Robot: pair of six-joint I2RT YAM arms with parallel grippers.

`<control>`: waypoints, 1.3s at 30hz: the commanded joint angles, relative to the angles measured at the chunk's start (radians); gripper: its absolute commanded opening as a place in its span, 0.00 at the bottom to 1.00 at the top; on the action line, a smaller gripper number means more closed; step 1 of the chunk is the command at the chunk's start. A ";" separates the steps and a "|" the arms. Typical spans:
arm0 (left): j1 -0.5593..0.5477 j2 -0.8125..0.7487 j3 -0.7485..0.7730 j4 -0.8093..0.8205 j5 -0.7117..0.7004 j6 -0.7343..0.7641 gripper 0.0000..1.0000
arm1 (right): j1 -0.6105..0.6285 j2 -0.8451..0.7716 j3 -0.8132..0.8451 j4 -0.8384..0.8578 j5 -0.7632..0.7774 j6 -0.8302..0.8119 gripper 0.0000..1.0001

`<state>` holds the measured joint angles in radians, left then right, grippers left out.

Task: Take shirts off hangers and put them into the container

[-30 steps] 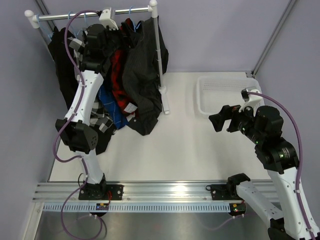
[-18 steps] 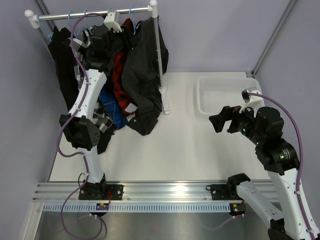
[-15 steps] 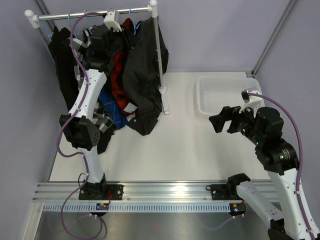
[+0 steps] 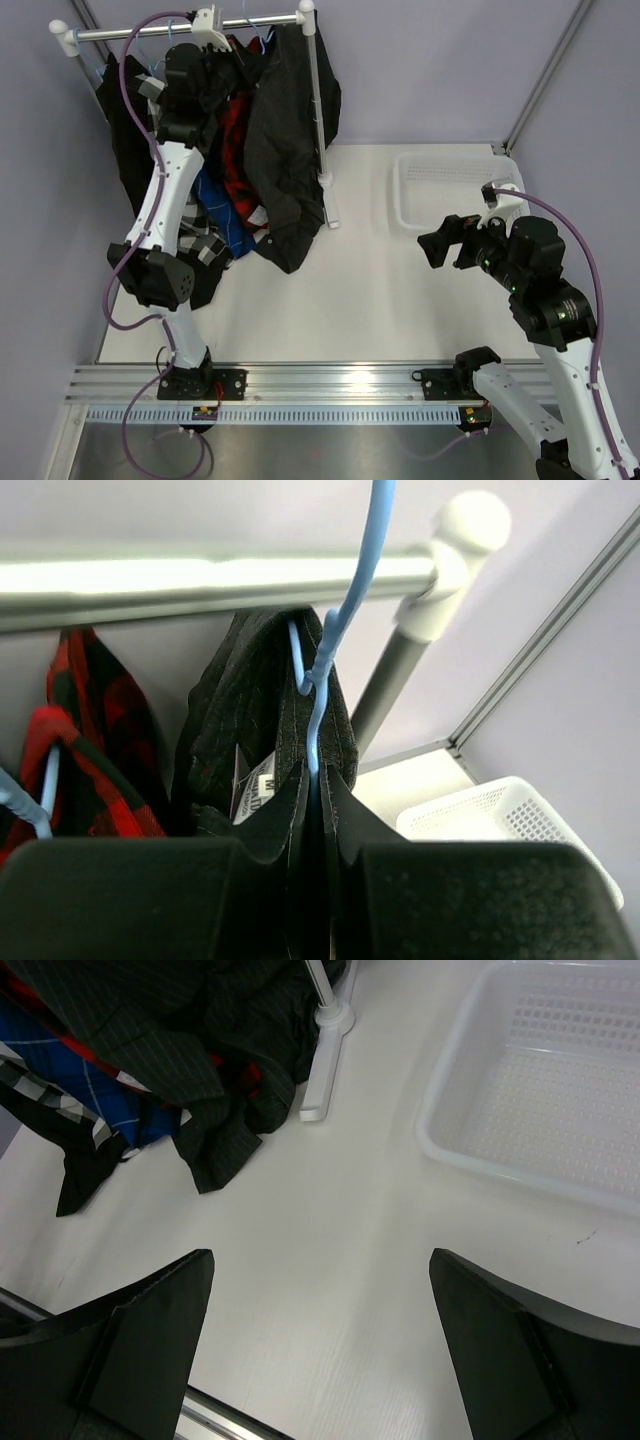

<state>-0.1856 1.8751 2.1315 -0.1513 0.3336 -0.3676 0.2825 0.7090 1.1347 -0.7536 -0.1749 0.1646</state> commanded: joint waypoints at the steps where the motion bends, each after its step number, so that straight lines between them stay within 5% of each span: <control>1: -0.002 -0.108 0.065 0.147 0.001 -0.013 0.00 | 0.011 -0.009 -0.006 -0.006 -0.008 -0.008 0.99; 11: -0.002 -0.293 -0.103 -0.022 -0.062 0.030 0.00 | 0.011 -0.017 -0.001 -0.015 -0.014 -0.014 1.00; 28: -0.002 -0.812 -0.679 -0.293 -0.114 0.239 0.00 | 0.011 0.020 0.074 -0.053 -0.080 -0.063 0.99; 34: -0.002 -1.017 -0.706 -0.459 -0.050 0.315 0.00 | 0.011 0.012 0.099 -0.043 -0.083 -0.063 0.99; 39: -0.002 -1.117 -0.624 -0.582 -0.128 0.312 0.00 | 0.011 0.010 0.112 -0.027 -0.097 -0.051 1.00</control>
<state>-0.1856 0.8085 1.4292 -0.6655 0.2325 -0.0784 0.2829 0.7246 1.2064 -0.7910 -0.2367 0.1192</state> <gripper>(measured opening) 0.078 0.993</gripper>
